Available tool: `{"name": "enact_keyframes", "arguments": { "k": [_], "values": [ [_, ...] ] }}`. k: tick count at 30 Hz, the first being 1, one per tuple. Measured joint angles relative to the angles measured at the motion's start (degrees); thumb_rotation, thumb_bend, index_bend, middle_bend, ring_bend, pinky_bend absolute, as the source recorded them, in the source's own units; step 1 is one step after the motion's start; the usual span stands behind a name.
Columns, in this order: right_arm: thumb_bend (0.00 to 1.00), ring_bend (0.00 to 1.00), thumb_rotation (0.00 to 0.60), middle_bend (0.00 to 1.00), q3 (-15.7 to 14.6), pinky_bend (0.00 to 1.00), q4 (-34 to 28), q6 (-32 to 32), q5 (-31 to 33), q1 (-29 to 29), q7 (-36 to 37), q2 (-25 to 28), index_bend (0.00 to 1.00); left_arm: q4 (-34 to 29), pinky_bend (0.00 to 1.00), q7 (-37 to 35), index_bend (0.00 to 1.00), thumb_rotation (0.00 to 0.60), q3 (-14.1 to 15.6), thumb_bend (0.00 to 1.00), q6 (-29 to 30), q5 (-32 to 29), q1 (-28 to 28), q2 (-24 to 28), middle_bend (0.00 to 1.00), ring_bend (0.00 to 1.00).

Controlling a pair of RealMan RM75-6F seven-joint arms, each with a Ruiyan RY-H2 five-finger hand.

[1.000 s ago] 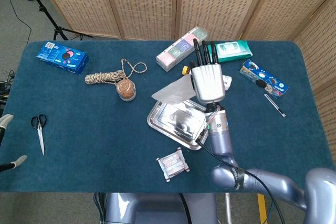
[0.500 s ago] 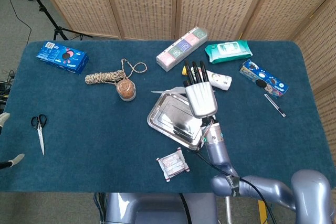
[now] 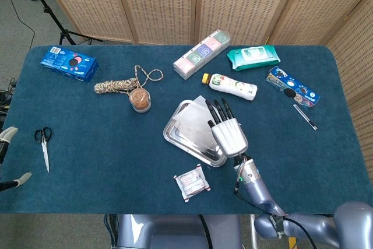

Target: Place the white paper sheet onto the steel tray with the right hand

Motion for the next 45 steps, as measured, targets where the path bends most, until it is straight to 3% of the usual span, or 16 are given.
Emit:
{"name": "enact_keyframes", "arguments": {
  "k": [21, 40, 43, 45],
  "values": [
    [0.67, 0.0, 0.6, 0.05, -4.89, 0.0, 7.94, -2.29, -6.55, -4.85, 4.62, -4.31, 0.75, -0.05, 0.0, 1.09, 0.0, 0.6, -0.05, 0.0, -0.92, -0.7, -0.46, -0.36, 0.0, 0.0],
    [0.67, 0.0, 0.6, 0.05, -4.33, 0.0, 10.06, -4.35, -7.18, -7.97, 4.56, -6.27, 0.75, -0.11, 0.0, 1.18, 0.0, 0.6, -0.04, 0.0, -0.89, -0.84, -0.48, -0.43, 0.0, 0.0],
    [0.59, 0.0, 0.6, 0.04, -4.28, 0.0, 9.77, -5.1, -7.04, -8.14, 4.71, -6.32, 0.73, -0.12, 0.0, 1.23, 0.0, 0.6, -0.05, 0.0, -1.0, -0.93, -0.52, -0.39, 0.0, 0.0],
    [0.51, 0.0, 0.6, 0.02, -4.12, 0.0, 9.21, -6.04, -6.51, -8.25, 4.94, -6.15, 0.64, -0.13, 0.0, 1.31, 0.0, 0.6, -0.03, 0.0, -1.11, -1.0, -0.55, -0.34, 0.0, 0.0]
  ]
}}
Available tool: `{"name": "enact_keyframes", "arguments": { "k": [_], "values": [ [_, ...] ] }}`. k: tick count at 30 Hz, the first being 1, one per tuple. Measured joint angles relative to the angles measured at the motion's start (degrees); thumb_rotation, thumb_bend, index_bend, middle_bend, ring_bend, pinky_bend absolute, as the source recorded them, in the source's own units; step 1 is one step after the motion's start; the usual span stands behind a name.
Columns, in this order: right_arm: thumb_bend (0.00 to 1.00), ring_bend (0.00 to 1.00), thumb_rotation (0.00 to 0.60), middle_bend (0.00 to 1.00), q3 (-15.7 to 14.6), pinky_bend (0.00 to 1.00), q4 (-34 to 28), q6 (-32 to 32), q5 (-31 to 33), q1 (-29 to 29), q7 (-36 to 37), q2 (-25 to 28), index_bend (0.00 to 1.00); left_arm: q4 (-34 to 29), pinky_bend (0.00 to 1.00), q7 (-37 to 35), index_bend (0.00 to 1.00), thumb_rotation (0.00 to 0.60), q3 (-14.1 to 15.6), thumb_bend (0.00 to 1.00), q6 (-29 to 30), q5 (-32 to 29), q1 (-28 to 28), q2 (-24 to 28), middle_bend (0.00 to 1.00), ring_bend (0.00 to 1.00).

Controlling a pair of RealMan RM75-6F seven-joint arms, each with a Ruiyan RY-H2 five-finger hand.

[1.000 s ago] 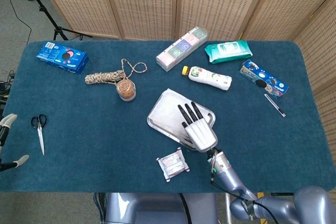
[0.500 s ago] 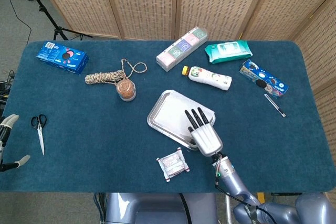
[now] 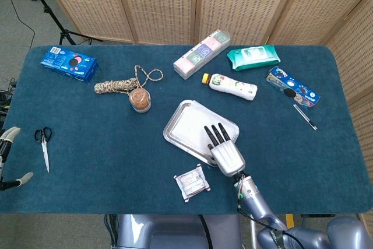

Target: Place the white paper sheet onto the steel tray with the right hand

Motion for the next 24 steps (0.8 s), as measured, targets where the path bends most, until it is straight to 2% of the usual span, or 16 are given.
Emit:
{"name": "enact_keyframes", "arguments": {
  "k": [4, 6, 9, 12, 24],
  "values": [
    [0.31, 0.0, 0.6, 0.0, 0.53, 0.0, -1.11, -1.31, 0.97, -0.14, -0.38, 0.56, 0.44, -0.08, 0.0, 0.0, 0.0, 0.6, 0.01, 0.0, -0.06, -0.05, -0.02, 0.05, 0.0, 0.0],
    [0.27, 0.0, 0.6, 0.0, 0.71, 0.0, -1.84, -1.73, 1.34, -0.23, -0.8, 0.86, 0.34, -0.09, 0.0, -0.01, 0.0, 0.6, 0.0, 0.0, -0.05, -0.05, -0.03, 0.06, 0.0, 0.0],
    [0.26, 0.0, 0.6, 0.0, 1.07, 0.0, -2.91, -1.85, 1.34, -0.31, -1.56, 1.31, 0.27, -0.11, 0.0, -0.01, 0.0, 0.6, 0.02, 0.0, -0.06, -0.05, -0.02, 0.07, 0.0, 0.0],
    [0.26, 0.0, 0.6, 0.0, 1.34, 0.0, -3.65, -1.72, 1.19, -0.42, -2.18, 1.57, 0.23, -0.12, 0.0, 0.01, 0.0, 0.6, 0.03, 0.0, -0.01, -0.02, 0.0, 0.08, 0.0, 0.0],
    [0.26, 0.0, 0.6, 0.0, 1.66, 0.0, -8.34, -0.52, -0.45, -0.81, -3.3, 3.39, 0.21, -0.04, 0.0, 0.13, 0.0, 0.6, -0.02, 0.0, -0.14, -0.25, -0.07, 0.1, 0.0, 0.0]
  ]
}}
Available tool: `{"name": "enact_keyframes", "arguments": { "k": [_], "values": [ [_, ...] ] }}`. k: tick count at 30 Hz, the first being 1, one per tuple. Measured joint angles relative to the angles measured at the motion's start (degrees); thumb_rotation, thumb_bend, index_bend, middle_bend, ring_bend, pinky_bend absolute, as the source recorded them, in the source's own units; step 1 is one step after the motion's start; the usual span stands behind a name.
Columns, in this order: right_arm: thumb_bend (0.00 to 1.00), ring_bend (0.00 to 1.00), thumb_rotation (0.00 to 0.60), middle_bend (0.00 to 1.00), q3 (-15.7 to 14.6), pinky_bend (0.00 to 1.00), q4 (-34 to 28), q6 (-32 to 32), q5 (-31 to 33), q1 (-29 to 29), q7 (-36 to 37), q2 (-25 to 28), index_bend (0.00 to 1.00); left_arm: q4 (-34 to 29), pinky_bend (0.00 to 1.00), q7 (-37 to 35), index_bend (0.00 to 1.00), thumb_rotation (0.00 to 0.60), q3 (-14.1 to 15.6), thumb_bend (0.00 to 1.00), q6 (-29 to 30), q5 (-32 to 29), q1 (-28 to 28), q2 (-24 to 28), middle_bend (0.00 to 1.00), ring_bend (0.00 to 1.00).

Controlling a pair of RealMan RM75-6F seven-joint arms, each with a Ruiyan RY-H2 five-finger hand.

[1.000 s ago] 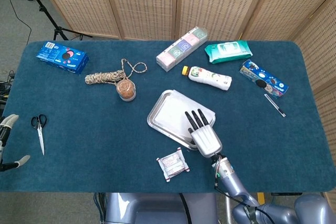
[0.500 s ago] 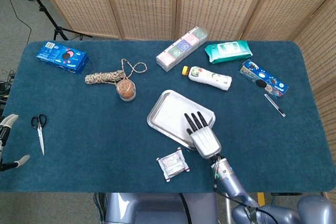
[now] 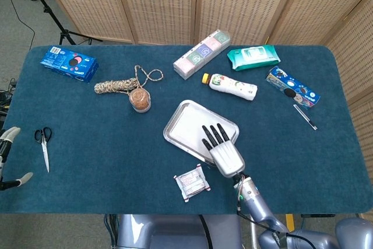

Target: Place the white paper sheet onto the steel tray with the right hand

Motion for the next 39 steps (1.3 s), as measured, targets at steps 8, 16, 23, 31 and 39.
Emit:
{"name": "enact_keyframes", "arguments": {
  "k": [8, 16, 23, 31, 39],
  "values": [
    [0.19, 0.0, 0.6, 0.0, -0.44, 0.0, -15.47, 2.6, -2.41, -1.39, -3.65, 8.37, 0.18, -0.16, 0.0, 0.31, 0.0, 0.6, 0.11, 0.0, 0.21, 0.15, 0.13, 0.06, 0.0, 0.0],
    [0.08, 0.0, 0.6, 0.0, -1.5, 0.0, -21.84, 5.83, -5.59, -4.27, -3.42, 19.55, 0.18, -0.57, 0.0, 0.95, 0.0, 0.6, 0.56, 0.0, 1.04, 1.19, 0.52, -0.08, 0.0, 0.0],
    [0.0, 0.0, 0.6, 0.0, -3.99, 0.0, -18.1, 13.96, -12.11, -9.12, 6.39, 26.3, 0.15, -0.54, 0.0, 1.7, 0.0, 0.6, 0.87, 0.0, 2.17, 2.1, 1.02, -0.43, 0.0, 0.0],
    [0.0, 0.0, 0.6, 0.0, -5.3, 0.0, -7.48, 25.23, -14.04, -16.64, 22.34, 28.21, 0.14, -2.21, 0.0, 3.06, 0.0, 0.6, 1.93, 0.0, 5.32, 5.16, 2.5, -1.16, 0.0, 0.0],
    [0.0, 0.0, 0.6, 0.0, -6.98, 0.0, -1.42, 32.37, -13.7, -25.6, 34.13, 27.7, 0.12, -3.0, 0.0, 3.96, 0.0, 0.6, 2.8, 0.0, 6.65, 5.99, 3.83, -1.58, 0.0, 0.0]
  ]
}}
